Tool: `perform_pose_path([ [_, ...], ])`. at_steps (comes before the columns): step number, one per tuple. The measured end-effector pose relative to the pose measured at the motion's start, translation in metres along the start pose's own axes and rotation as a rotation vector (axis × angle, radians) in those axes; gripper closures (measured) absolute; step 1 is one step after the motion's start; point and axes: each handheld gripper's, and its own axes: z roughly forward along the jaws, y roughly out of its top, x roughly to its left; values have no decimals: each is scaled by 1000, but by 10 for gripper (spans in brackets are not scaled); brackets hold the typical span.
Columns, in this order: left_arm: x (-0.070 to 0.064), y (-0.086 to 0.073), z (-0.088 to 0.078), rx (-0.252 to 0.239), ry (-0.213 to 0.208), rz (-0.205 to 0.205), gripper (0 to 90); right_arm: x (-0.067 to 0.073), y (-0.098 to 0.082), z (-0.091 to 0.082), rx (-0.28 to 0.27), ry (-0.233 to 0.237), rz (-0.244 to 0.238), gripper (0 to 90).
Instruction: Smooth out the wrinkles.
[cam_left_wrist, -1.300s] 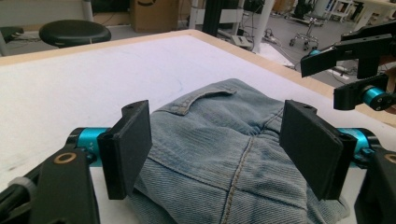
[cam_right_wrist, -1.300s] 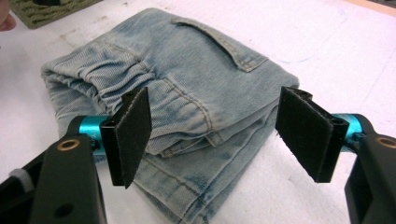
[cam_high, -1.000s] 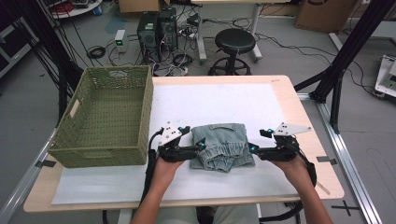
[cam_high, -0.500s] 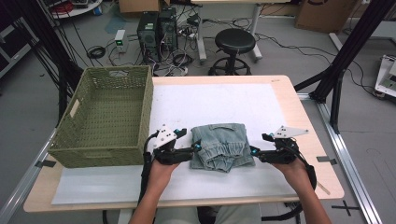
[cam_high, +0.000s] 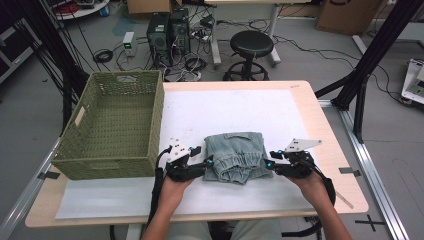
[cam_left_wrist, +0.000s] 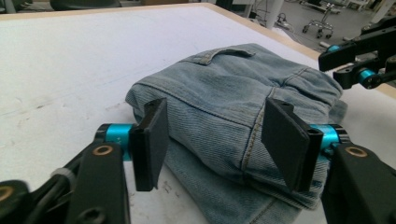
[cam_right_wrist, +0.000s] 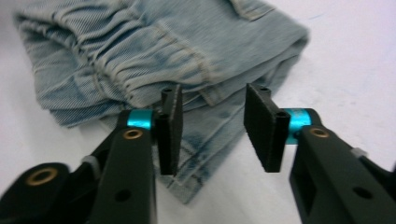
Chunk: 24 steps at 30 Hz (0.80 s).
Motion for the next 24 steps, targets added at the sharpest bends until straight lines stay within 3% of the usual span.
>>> perform_pose_path([
  [4,2,-2,-1,10,7,-13,482,6,-1,12,87,23,-42,652],
  [6,2,-3,0,12,7,-20,487,6,-4,21,176,38,-37,659],
  [9,1,-4,0,17,7,-27,487,2,-5,20,166,57,4,662],
  [13,1,-7,0,35,-2,-35,487,3,-4,18,181,66,-9,660],
  [16,0,-11,1,59,6,-38,551,1,-4,14,168,83,-1,609],
  [19,-1,-14,5,97,5,-35,608,-1,-3,8,102,85,9,520],
  [22,-4,-17,10,157,4,-29,633,-5,-2,2,34,68,33,494],
  [24,-6,-19,13,182,0,-33,661,-5,-2,0,18,58,42,486],
])
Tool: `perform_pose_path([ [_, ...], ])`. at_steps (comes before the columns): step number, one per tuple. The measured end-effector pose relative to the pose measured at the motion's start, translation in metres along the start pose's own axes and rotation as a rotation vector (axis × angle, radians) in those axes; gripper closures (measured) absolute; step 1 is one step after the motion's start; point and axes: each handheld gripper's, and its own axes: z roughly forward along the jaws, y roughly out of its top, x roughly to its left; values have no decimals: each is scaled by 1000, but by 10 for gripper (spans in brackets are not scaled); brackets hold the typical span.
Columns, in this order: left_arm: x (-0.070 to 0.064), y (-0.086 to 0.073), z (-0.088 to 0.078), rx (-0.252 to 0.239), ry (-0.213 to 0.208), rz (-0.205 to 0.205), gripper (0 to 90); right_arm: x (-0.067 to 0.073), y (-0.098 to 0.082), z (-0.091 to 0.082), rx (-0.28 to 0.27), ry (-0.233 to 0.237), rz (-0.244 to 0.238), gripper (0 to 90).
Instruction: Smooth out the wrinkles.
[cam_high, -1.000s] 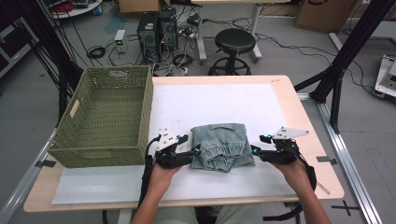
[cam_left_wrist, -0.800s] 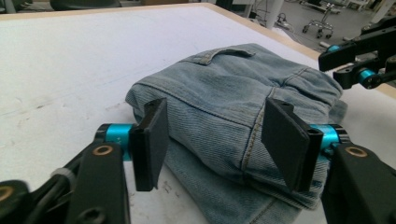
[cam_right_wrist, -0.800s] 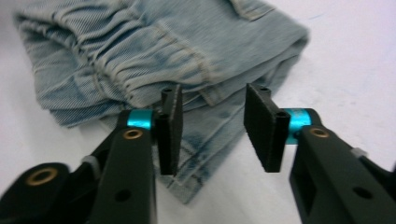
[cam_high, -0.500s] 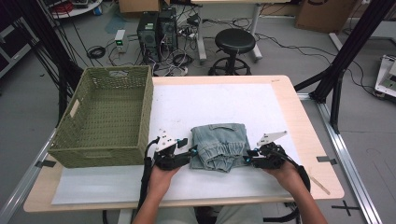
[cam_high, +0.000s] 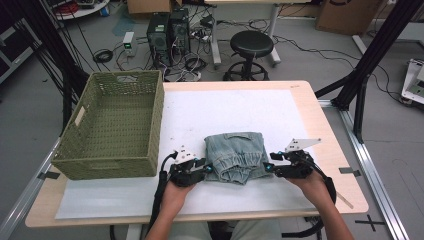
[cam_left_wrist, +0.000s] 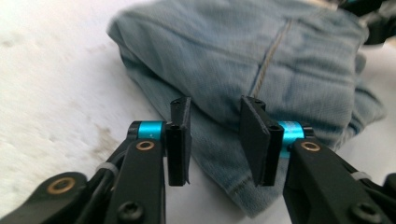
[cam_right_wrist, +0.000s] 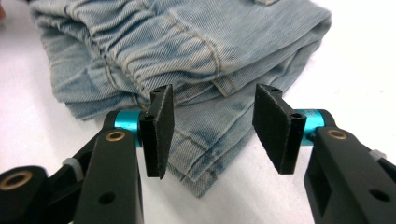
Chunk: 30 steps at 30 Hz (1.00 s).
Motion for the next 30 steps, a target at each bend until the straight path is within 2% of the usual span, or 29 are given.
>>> perform_pose_path([
  [3,-2,0,5,95,16,13,694,0,-1,0,6,-3,0,482],
  [6,-7,2,7,135,41,71,727,1,0,0,6,-4,-5,479],
  [9,-8,8,4,183,55,92,752,2,1,-1,-2,-9,-6,476],
  [10,-6,12,2,180,60,82,746,2,2,-2,-6,-14,-7,471],
  [11,-4,15,-1,148,63,64,712,2,2,-2,-14,-16,-7,463],
  [13,0,23,-8,44,53,13,616,3,5,-5,-38,-26,2,438],
  [15,1,31,-11,-52,6,-12,539,6,9,-6,-74,-31,9,399],
  [17,-2,38,-7,-137,-39,-6,462,9,14,-4,-101,-30,-6,354],
  [19,-6,44,1,-173,-56,18,437,12,20,2,-112,-31,-8,315],
  [22,-10,46,21,-138,-52,43,391,16,25,14,-106,-6,-7,315],
  [25,-13,43,38,-75,-60,52,336,20,27,26,-58,4,-35,320],
  [28,-17,39,45,-47,-65,81,336,20,25,34,3,-6,-71,342],
  [30,-18,38,45,-33,-65,90,347,18,22,36,13,7,-79,350],
])
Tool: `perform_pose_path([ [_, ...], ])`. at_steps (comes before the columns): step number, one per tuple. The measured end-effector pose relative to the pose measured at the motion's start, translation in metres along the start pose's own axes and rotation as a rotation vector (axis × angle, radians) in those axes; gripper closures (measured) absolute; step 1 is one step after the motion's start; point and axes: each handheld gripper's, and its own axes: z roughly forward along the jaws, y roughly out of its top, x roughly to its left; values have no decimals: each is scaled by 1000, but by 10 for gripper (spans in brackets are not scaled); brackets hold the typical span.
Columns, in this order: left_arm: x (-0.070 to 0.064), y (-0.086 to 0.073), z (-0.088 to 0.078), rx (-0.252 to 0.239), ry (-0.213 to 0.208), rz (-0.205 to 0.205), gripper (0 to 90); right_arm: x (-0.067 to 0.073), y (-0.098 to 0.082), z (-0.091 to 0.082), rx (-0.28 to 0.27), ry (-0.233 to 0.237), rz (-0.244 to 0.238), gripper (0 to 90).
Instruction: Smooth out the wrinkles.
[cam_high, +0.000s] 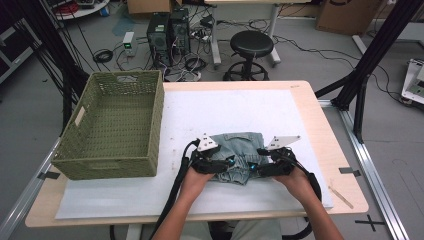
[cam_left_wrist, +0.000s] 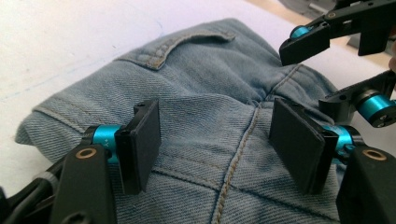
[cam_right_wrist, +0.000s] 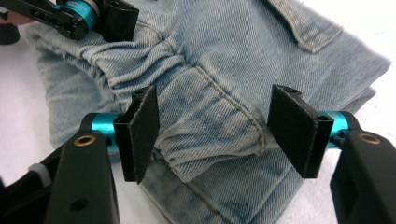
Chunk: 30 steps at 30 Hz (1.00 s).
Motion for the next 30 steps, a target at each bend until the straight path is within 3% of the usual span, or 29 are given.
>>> perform_pose_path([
  [5,-6,-1,-1,28,1,11,391,-1,-5,-1,7,20,4,363],
  [8,-6,0,-4,20,-4,23,391,-1,-4,-5,6,30,11,363],
  [11,-6,4,-12,-41,-10,17,355,-1,-4,-13,-41,23,34,312],
  [15,-6,9,-25,-133,13,37,251,-4,-4,-26,-111,-11,45,279],
  [18,-3,13,-36,-169,14,30,246,-5,-3,-35,-137,-31,46,268],
  [24,5,16,-54,-209,22,25,245,-11,-4,-47,-167,-64,60,250],
  [30,9,16,-63,-209,12,24,246,-16,-2,-48,-181,-68,66,250],
])
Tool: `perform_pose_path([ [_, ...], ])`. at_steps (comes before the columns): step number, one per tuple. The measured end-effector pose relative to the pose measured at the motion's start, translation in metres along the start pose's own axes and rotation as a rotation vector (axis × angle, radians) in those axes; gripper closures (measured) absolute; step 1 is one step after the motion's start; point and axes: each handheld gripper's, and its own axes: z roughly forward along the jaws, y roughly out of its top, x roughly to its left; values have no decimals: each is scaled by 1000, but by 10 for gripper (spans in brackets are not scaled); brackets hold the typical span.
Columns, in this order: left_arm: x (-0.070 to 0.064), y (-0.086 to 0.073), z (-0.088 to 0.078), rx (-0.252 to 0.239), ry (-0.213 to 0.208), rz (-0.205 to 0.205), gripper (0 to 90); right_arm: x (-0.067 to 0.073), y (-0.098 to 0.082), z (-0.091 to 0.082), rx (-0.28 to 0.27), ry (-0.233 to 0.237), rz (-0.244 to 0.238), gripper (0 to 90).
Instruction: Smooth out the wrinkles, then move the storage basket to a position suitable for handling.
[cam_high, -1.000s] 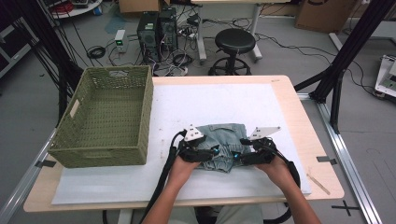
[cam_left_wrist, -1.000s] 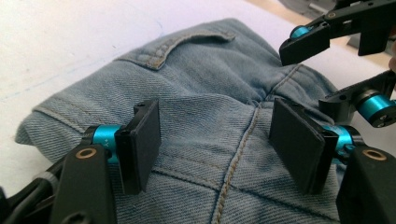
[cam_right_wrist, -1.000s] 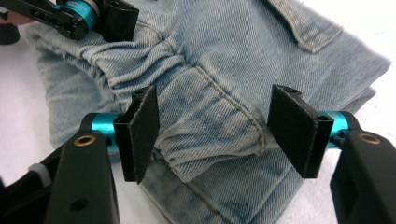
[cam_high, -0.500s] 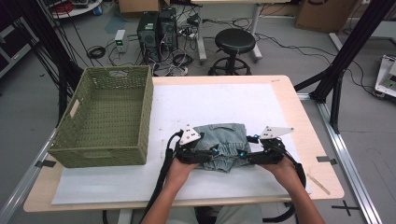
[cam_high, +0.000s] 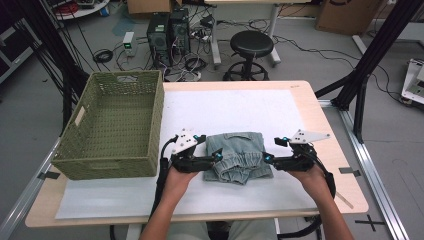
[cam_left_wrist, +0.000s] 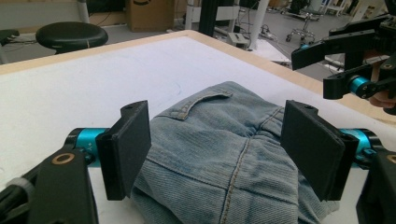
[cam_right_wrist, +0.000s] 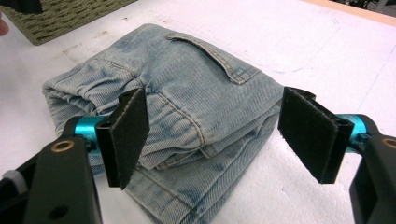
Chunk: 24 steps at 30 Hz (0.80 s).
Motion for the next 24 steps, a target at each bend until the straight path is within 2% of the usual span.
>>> perform_pose_path([
  [3,-1,2,-4,-2,3,13,246,0,0,1,6,-1,-2,250],
  [10,1,9,-20,-36,26,14,246,-2,-1,-5,-11,-15,7,250],
  [14,8,11,-33,-43,32,-1,245,-3,-2,-6,-11,-18,11,250],
  [24,27,12,-72,-70,102,-29,246,-4,-5,-12,-19,-27,15,250],
])
